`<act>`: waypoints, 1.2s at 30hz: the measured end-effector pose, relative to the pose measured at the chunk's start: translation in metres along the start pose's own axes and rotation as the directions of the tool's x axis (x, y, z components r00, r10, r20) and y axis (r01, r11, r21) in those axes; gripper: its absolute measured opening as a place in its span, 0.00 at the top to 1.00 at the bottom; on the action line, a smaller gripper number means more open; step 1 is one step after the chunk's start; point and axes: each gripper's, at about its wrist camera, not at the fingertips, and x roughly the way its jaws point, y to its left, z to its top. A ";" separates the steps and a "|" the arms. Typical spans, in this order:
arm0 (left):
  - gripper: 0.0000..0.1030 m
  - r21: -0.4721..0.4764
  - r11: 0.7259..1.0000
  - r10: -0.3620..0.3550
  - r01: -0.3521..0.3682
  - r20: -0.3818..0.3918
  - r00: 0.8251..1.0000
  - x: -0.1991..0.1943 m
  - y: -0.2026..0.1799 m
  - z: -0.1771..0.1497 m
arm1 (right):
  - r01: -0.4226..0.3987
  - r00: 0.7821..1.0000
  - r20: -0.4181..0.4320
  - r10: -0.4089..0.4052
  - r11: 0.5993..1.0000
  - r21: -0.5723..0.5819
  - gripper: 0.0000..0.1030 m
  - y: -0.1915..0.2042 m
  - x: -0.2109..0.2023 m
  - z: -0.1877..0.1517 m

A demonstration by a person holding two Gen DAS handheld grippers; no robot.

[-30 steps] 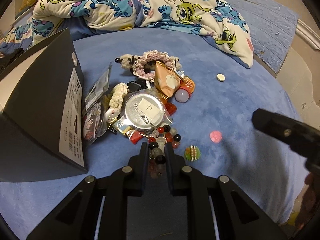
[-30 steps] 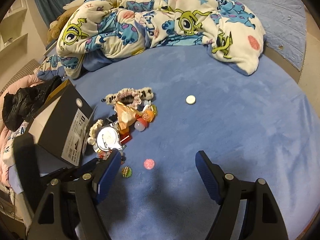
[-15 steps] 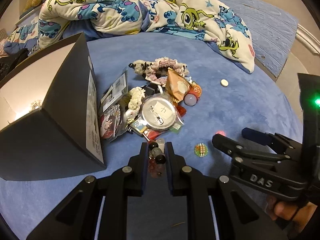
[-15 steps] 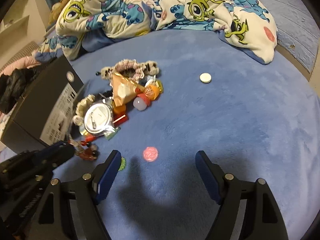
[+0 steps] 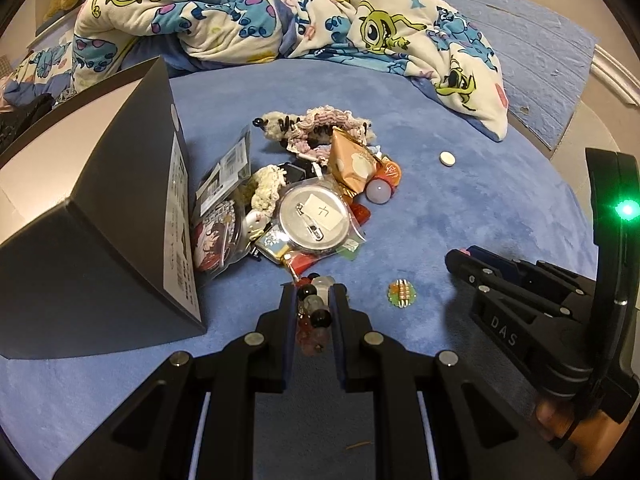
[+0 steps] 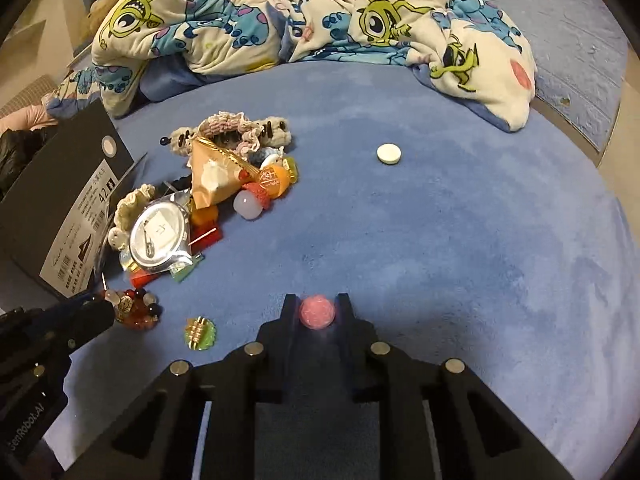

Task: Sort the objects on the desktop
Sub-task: 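Grasp the bead string with the left tool while the right tool grasps the pink round item, then lift the bead string with the left tool while the right tool holds the pink item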

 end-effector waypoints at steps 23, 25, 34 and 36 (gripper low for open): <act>0.92 0.005 1.000 0.029 -0.030 0.045 0.999 -0.038 0.008 0.022 | -0.085 0.994 0.063 0.084 0.996 0.008 0.82 0.009 -0.044 0.011; 0.92 0.014 1.000 0.027 -0.028 0.051 0.998 -0.042 0.007 0.024 | -0.087 0.994 0.066 0.087 0.996 0.001 0.82 0.011 -0.047 0.014; 0.92 0.022 0.999 0.032 -0.034 0.082 0.996 -0.060 0.008 0.032 | -0.099 0.991 0.086 0.099 0.995 -0.013 0.82 0.014 -0.060 0.021; 0.92 0.018 0.999 0.032 -0.034 0.086 0.996 -0.063 0.011 0.034 | -0.103 0.991 0.091 0.103 0.995 -0.010 0.82 0.014 -0.062 0.022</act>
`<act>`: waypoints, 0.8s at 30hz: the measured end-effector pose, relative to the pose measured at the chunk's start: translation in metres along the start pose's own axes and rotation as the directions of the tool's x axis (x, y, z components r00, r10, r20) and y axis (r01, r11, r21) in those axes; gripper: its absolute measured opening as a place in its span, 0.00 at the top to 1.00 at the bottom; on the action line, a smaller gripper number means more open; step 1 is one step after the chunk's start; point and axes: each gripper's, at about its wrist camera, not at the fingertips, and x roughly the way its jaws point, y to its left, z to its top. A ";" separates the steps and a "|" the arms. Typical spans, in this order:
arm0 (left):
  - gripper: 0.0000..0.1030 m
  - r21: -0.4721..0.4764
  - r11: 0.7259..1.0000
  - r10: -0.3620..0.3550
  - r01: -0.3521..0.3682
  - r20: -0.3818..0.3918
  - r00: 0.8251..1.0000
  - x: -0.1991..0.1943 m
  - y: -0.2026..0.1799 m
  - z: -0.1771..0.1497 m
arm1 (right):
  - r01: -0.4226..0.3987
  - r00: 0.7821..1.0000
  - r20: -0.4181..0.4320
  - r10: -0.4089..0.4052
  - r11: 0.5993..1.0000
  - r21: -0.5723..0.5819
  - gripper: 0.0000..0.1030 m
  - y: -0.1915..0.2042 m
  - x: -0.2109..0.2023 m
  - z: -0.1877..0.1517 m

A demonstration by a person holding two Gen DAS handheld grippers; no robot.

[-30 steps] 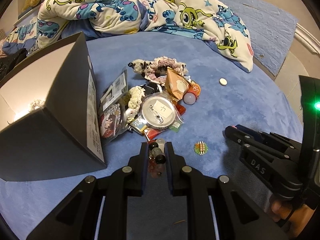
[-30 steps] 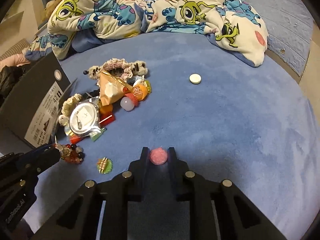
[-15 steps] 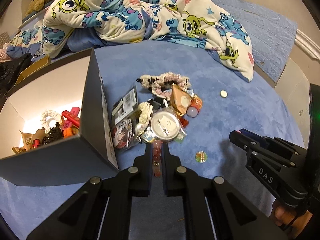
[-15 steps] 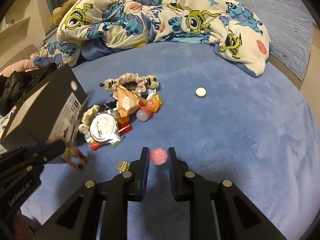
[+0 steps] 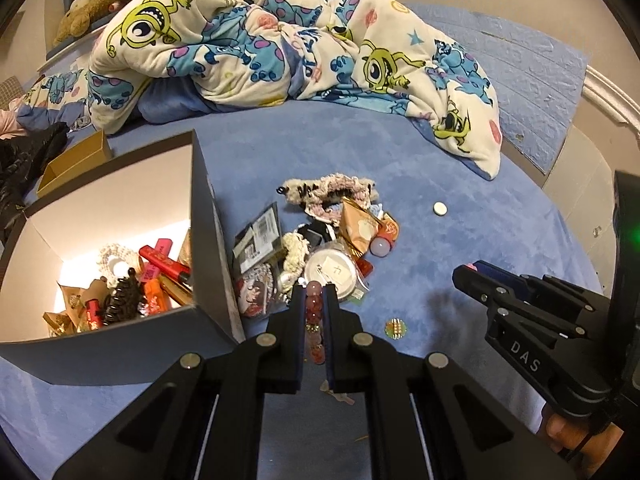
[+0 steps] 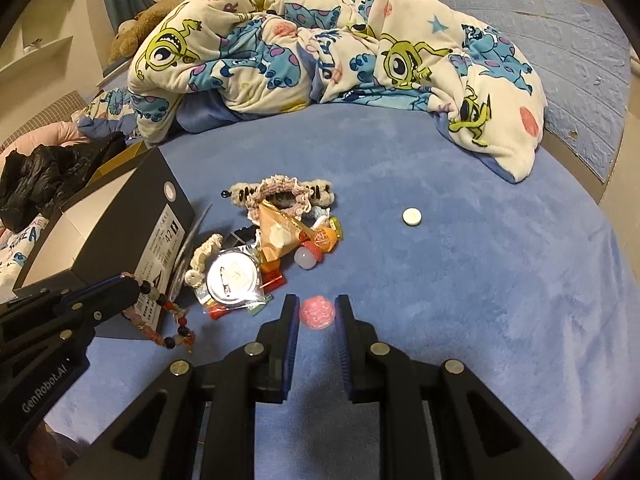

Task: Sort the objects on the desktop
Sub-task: 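Lift the bead string with the left tool while the right tool holds the pink item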

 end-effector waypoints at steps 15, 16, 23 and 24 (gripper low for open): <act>0.92 -0.044 0.995 -0.086 0.086 0.005 0.996 -0.016 0.027 -0.013 | -0.017 1.000 -0.019 0.017 1.000 0.009 0.82 -0.002 0.003 -0.005; 0.92 -0.039 0.996 -0.075 0.076 0.011 0.997 -0.019 0.029 -0.012 | -0.016 1.000 -0.018 0.016 1.000 0.006 0.82 -0.001 0.003 -0.004; 0.92 -0.056 0.998 -0.025 0.029 0.071 0.997 -0.052 0.061 0.014 | -0.052 0.999 0.012 0.053 0.999 -0.012 0.82 0.028 -0.008 0.022; 0.92 -0.059 0.998 -0.021 0.026 0.078 0.997 -0.057 0.066 0.018 | -0.060 0.998 0.015 0.060 0.998 -0.021 0.82 0.035 -0.009 0.026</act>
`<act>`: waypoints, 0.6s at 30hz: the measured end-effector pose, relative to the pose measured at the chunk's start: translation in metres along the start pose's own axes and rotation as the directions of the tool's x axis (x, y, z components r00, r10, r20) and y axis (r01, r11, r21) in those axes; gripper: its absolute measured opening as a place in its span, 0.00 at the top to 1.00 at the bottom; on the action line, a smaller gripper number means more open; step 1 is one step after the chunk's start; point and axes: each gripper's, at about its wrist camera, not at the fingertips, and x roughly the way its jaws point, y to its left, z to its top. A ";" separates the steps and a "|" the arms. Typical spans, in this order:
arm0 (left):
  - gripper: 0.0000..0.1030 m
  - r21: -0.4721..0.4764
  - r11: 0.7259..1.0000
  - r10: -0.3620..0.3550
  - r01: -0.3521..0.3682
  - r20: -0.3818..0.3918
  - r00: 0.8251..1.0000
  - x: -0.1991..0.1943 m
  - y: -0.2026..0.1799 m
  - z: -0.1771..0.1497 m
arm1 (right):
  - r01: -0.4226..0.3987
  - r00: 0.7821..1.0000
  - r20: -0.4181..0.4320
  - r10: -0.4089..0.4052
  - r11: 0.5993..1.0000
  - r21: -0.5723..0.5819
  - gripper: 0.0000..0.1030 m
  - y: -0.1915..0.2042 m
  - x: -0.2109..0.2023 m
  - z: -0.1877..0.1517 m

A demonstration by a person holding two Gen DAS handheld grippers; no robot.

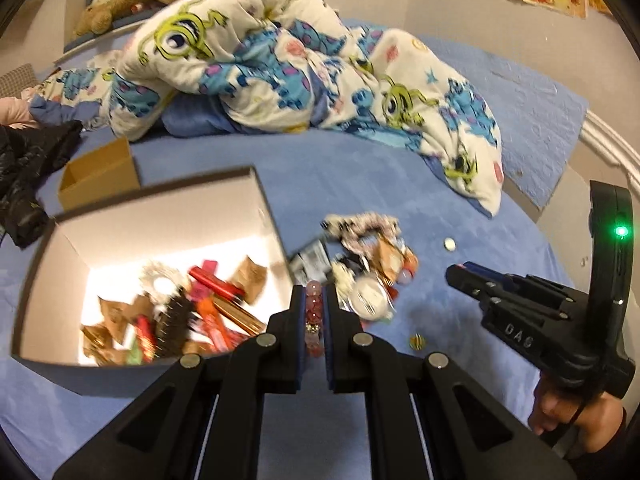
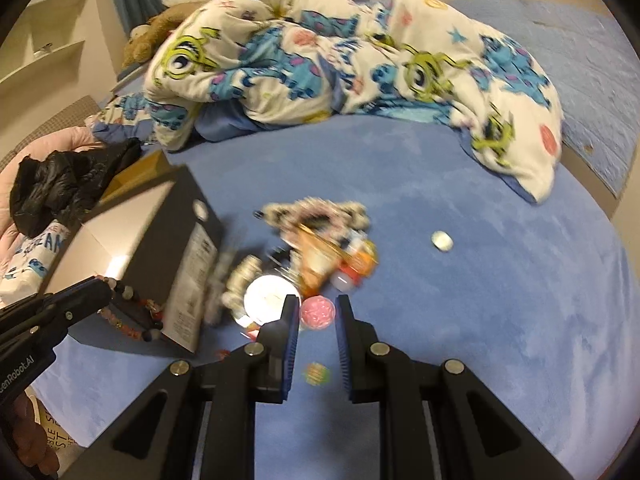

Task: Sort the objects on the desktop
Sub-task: 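Lift the bead string with the left tool while the right tool holds the pink item, then carry the bead string and pink item over the shoebox and open both tools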

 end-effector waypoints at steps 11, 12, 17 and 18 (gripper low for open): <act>0.92 -0.033 0.996 0.084 -0.081 0.073 0.994 -0.051 0.066 0.034 | -0.122 0.991 0.039 0.129 0.982 -0.141 0.82 0.120 -0.011 0.054; 0.92 -0.036 0.995 0.098 -0.096 0.078 0.992 -0.055 0.073 0.035 | -0.135 0.989 0.037 0.142 0.979 -0.152 0.82 0.131 -0.011 0.055; 0.92 -0.055 0.987 0.154 -0.151 0.068 0.986 -0.059 0.101 0.032 | -0.192 0.980 0.021 0.199 0.963 -0.189 0.82 0.179 -0.006 0.057; 0.92 -0.060 0.986 0.162 -0.158 0.061 0.985 -0.056 0.106 0.029 | -0.202 0.978 0.014 0.209 0.959 -0.196 0.82 0.189 -0.003 0.055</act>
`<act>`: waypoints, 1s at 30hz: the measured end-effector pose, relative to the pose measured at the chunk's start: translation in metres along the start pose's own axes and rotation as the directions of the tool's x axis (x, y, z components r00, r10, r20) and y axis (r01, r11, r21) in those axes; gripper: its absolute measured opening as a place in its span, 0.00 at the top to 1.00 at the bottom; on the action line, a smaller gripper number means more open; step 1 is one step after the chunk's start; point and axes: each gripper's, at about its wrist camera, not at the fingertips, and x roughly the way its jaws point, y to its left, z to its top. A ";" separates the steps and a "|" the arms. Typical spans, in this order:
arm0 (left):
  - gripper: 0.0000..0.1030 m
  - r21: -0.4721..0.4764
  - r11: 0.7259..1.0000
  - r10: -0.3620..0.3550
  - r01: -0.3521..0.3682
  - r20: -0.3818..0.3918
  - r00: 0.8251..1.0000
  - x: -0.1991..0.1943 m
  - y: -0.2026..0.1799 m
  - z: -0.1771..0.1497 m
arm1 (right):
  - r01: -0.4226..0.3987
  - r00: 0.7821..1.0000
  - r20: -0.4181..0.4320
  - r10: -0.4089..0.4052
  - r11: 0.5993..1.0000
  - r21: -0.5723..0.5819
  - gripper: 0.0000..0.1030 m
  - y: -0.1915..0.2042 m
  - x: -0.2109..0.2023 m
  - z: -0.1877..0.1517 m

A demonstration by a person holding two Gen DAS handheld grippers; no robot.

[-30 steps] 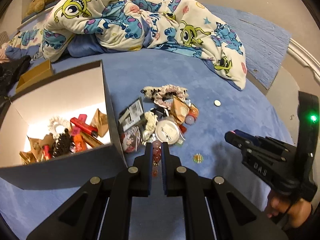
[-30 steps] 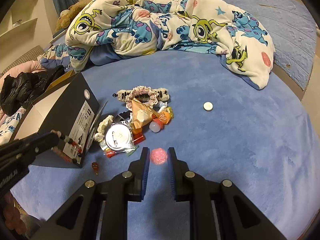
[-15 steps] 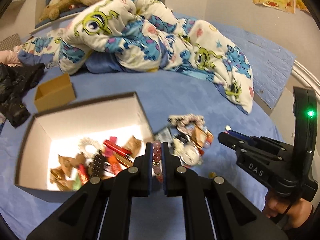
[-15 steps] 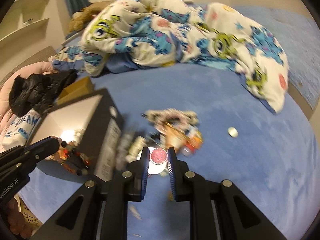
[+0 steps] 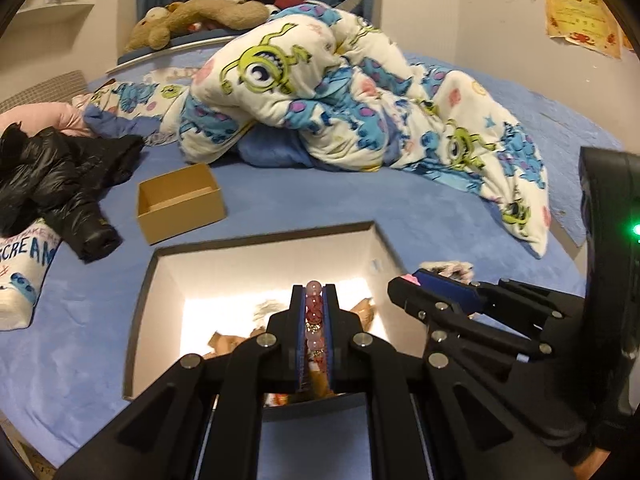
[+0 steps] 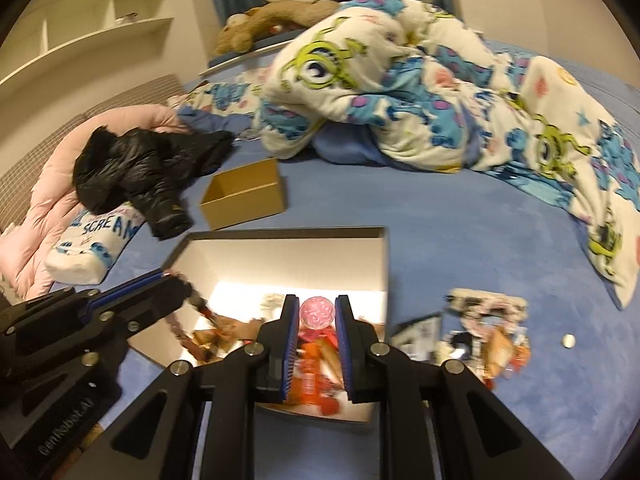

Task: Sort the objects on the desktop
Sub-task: 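Carry the bead string and pink item over the shoebox and open both tools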

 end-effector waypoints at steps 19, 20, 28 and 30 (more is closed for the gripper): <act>0.92 -0.061 0.997 0.032 -0.037 -0.089 0.996 0.050 0.031 -0.045 | 0.015 0.996 -0.085 -0.013 0.999 0.030 0.82 0.016 0.044 -0.027; 0.90 -0.067 0.997 0.038 -0.044 -0.088 0.995 0.052 0.033 -0.048 | 0.014 0.996 -0.090 -0.012 1.000 0.028 0.82 0.015 0.046 -0.028; 0.44 -0.102 0.989 0.103 -0.106 -0.043 0.994 0.045 0.050 -0.049 | 0.018 0.997 -0.075 -0.012 0.997 0.076 0.47 0.008 0.050 -0.032; 0.28 -0.113 0.984 0.132 -0.135 -0.028 0.991 0.039 0.056 -0.046 | 0.023 0.998 -0.067 -0.017 0.996 0.090 0.42 0.005 0.047 -0.030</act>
